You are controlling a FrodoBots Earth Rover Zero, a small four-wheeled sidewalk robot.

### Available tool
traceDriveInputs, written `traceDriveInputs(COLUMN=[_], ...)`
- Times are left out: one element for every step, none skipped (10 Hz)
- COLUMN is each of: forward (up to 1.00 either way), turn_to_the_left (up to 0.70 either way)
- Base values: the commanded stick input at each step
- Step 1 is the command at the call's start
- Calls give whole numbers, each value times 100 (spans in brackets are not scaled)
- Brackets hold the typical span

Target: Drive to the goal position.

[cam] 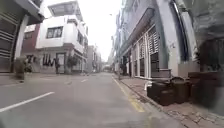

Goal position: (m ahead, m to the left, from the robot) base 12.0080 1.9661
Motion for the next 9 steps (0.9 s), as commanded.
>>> traceDriveInputs(forward=[49, 49, 49, 49, 49, 49, 49, 49, 49], turn_to_the_left=[0, 0, 0, 0, 0, 0, 0, 0, 0])
